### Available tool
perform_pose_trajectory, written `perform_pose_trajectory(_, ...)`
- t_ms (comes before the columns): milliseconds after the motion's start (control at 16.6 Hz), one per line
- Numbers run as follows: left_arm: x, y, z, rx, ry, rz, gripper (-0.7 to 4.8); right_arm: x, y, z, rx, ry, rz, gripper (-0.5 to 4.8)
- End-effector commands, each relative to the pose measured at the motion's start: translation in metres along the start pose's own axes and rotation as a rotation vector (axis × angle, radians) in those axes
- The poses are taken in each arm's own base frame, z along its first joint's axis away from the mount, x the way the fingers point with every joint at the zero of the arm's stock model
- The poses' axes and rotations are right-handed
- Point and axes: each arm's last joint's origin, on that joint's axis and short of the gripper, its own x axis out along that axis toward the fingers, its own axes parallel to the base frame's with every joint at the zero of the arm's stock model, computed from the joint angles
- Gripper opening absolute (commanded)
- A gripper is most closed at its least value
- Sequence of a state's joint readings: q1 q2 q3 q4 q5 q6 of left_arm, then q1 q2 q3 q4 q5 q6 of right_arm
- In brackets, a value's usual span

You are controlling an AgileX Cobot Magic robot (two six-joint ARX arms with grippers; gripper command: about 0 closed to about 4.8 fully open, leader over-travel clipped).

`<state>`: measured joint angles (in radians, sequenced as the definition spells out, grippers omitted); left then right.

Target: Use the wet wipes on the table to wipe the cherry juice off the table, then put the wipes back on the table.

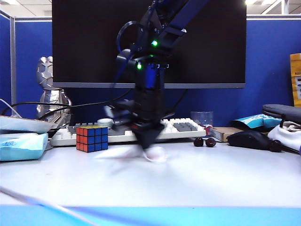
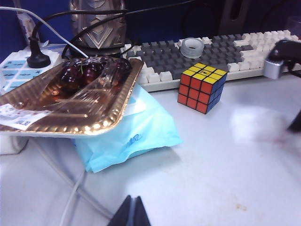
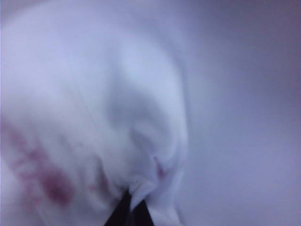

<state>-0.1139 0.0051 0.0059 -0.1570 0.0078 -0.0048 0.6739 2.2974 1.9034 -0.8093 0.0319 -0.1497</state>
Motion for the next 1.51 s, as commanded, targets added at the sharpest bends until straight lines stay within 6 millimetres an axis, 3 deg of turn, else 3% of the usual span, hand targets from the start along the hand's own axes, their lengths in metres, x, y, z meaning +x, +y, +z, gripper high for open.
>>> perform_pose_trajectory(60,0.000,0.000,-0.001,-0.004,0.008,-0.002,-0.02,0.007,0.035,-0.004,-0.080,0.012,0.348,-0.01)
perform_pose_trajectory(302,0.000,0.000,-0.001,-0.004,0.008,-0.002,-0.02,0.002,0.080,-0.009,-0.193,0.077,0.491,-0.01)
perform_pose_trajectory(483,0.000,0.000,-0.001,-0.004,0.008,-0.002,-0.02,-0.001,0.094,-0.023,-0.246,0.220,0.444,-0.01)
perform_pose_trajectory(543,0.000,0.000,-0.001,-0.004,0.008,-0.002,-0.02,-0.001,0.093,-0.026,-0.255,0.259,0.386,-0.01)
perform_pose_trajectory(664,0.000,0.000,-0.001,-0.004,0.008,-0.002,-0.02,0.001,0.078,-0.027,-0.283,0.315,0.092,-0.01)
perform_pose_trajectory(905,0.000,0.000,-0.001,-0.004,0.008,-0.002,-0.02,0.007,0.033,-0.014,-0.133,0.188,-0.183,-0.01)
perform_pose_trajectory(1026,0.000,0.000,-0.001,-0.004,0.008,-0.002,-0.02,0.006,0.020,-0.003,-0.084,0.071,-0.108,-0.01)
perform_pose_trajectory(1146,0.000,0.000,-0.001,-0.004,0.008,-0.002,-0.02,0.001,0.021,0.006,-0.080,-0.006,0.042,-0.01)
perform_pose_trajectory(1327,0.000,0.000,-0.001,-0.004,0.008,-0.002,-0.02,-0.014,0.053,0.019,-0.164,-0.106,0.383,-0.01)
perform_pose_trajectory(1508,0.000,0.000,-0.001,-0.004,0.008,-0.002,-0.02,-0.015,0.079,0.016,-0.253,-0.081,0.410,-0.01)
